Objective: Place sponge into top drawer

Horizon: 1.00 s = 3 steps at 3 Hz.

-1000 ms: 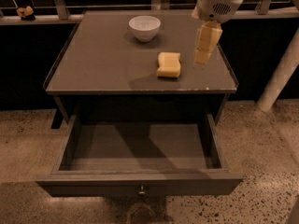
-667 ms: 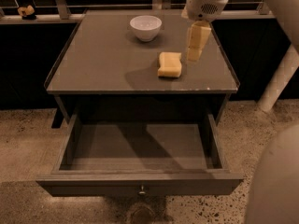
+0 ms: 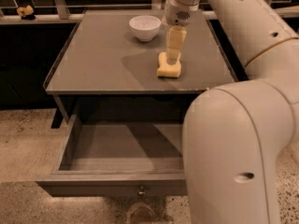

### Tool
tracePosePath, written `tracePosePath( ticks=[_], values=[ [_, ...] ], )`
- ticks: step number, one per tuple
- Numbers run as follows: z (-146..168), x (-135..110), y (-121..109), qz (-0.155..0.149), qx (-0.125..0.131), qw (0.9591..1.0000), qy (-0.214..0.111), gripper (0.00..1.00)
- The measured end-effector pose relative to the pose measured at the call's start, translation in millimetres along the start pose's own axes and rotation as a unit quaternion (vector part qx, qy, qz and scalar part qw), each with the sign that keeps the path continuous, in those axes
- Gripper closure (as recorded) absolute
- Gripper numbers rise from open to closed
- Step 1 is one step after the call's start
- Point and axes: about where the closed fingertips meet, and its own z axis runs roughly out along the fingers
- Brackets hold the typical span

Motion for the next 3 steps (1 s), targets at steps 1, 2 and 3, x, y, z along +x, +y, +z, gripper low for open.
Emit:
tracePosePath(
  ticks=[1,2,3],
  values=[
    [33.2,-2.1,-9.3,0.006,-0.023,0.9996,-0.015,0.0],
    [48.5,-3.3,-13.4,0.015,-0.023,0.9993,-0.026,0.0],
    [52.6,-5.9,-19.7,0.016,-0.013,0.9993,-0.031,0.0]
  ],
)
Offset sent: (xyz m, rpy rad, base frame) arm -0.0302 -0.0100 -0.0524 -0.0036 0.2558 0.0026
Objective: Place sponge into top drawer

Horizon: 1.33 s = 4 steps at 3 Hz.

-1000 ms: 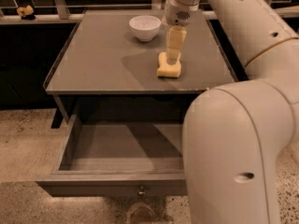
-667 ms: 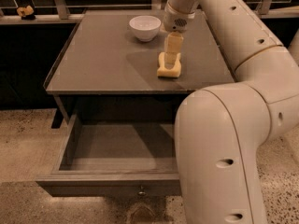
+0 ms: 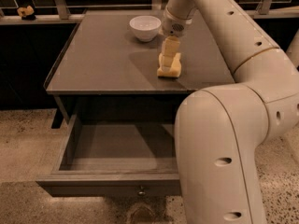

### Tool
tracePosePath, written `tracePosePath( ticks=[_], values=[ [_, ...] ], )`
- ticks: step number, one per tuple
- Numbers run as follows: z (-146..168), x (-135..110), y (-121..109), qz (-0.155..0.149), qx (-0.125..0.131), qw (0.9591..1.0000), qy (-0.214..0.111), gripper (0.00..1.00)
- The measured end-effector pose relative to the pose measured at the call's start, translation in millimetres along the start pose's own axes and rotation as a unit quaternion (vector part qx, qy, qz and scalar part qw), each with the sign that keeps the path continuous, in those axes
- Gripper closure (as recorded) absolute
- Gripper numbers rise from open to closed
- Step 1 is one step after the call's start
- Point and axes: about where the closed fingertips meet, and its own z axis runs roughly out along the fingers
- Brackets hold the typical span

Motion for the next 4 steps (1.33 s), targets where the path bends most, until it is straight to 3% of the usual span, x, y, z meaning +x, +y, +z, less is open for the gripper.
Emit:
tracePosePath(
  ticks=[1,4],
  values=[
    [15.2,8.4,18.2,0.022,-0.013,0.9997,-0.003,0.0],
    [25.1,19.5,34.4,0.047,-0.022,0.9986,0.004,0.0]
  ],
)
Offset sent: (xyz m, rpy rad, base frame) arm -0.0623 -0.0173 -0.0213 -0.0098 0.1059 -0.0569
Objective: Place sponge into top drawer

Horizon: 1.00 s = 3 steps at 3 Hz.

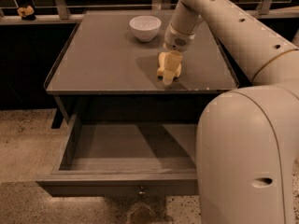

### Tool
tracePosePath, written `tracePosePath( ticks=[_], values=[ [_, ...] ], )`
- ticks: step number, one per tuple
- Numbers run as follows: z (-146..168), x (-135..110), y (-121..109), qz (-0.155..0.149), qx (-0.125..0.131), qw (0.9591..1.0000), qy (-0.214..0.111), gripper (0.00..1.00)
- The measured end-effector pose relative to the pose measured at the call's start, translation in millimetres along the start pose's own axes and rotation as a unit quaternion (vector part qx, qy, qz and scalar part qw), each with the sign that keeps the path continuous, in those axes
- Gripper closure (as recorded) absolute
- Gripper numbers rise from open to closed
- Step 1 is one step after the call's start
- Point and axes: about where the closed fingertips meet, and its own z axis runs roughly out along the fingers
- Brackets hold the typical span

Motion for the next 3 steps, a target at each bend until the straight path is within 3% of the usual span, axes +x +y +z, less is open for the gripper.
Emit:
tracePosePath(
  ticks=[1,3],
  values=[
    [0.0,0.0,0.0,0.0,0.0,1.0,0.0,0.19],
    [0.0,0.0,0.0,0.0,0.0,1.0,0.0,0.65]
  ],
)
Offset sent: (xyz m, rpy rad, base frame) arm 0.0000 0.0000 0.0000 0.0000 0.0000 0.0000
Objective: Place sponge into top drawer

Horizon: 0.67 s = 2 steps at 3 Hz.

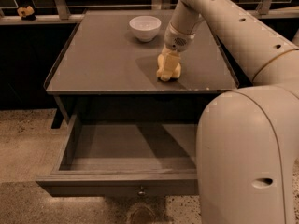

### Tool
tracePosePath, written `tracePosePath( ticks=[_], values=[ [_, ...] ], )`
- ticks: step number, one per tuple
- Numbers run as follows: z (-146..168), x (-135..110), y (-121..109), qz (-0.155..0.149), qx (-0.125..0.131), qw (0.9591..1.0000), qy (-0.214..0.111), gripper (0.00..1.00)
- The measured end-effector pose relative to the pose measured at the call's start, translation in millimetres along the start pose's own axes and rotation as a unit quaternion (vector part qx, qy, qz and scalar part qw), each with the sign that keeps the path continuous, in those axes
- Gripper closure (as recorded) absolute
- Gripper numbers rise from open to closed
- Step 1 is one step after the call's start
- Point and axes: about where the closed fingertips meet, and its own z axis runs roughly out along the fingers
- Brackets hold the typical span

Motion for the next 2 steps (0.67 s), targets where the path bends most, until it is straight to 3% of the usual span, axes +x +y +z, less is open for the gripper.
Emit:
tracePosePath(
  ticks=[1,2],
  values=[
    [0.0,0.0,0.0,0.0,0.0,1.0,0.0,0.88],
    [0.0,0.0,0.0,0.0,0.0,1.0,0.0,1.0]
  ],
)
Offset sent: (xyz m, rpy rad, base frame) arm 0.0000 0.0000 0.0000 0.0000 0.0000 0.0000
